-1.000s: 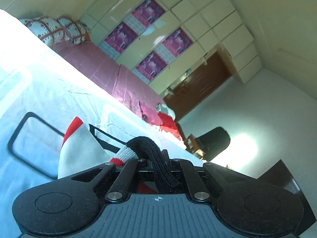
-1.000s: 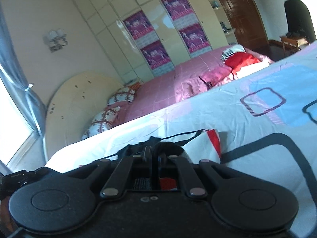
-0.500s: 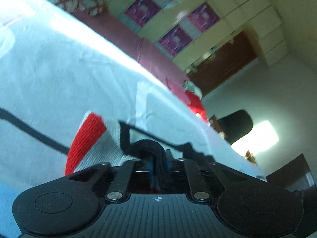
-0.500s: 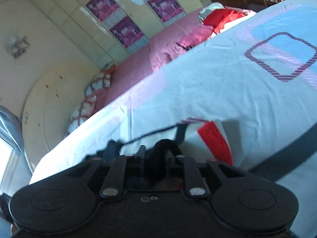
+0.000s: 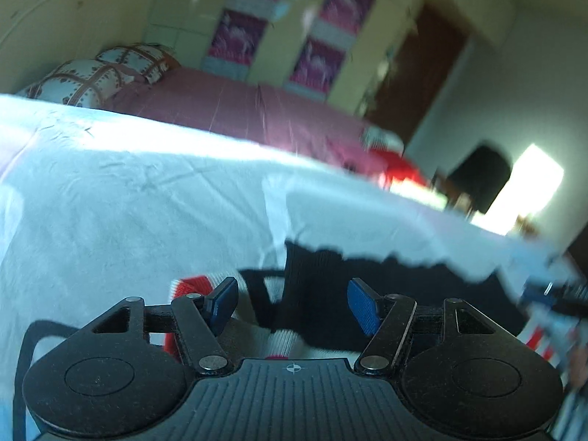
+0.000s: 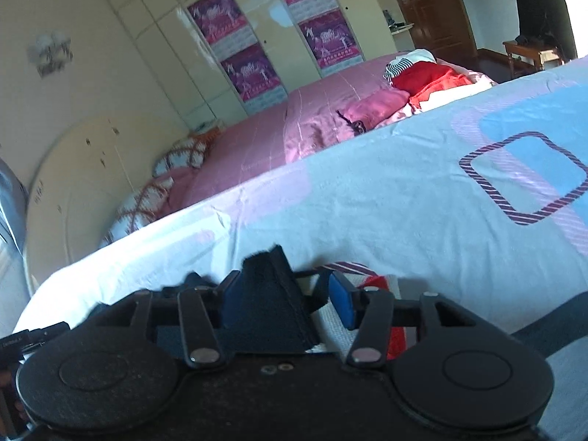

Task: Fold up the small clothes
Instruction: 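Lay the black hem over the sweater body with both grippers and release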

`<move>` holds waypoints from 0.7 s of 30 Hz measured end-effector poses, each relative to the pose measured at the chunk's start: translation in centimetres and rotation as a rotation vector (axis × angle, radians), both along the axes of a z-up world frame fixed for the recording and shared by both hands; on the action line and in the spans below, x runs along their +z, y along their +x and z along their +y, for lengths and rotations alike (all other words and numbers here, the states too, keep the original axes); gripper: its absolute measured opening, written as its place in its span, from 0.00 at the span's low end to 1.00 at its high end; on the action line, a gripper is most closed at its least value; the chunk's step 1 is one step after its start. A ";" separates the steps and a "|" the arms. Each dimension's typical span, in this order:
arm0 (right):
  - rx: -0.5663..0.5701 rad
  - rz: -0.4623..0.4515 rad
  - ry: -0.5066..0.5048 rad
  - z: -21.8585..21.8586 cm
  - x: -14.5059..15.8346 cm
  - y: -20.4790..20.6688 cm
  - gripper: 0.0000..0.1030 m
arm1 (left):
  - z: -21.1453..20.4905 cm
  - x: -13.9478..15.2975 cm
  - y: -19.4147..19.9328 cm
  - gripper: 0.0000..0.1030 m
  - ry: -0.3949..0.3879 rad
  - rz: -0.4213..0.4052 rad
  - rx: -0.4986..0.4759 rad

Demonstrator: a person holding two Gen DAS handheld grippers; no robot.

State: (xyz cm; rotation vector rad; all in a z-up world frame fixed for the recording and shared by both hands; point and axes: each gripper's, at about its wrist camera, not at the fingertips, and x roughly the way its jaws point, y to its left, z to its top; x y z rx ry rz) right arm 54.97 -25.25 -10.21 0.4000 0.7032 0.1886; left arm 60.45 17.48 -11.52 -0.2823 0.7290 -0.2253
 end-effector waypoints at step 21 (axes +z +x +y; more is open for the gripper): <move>-0.039 -0.124 -0.276 3.3 1.4 -1.1 0.05 | 0.2 1.8 -2.6 0.05 0.121 -0.149 0.107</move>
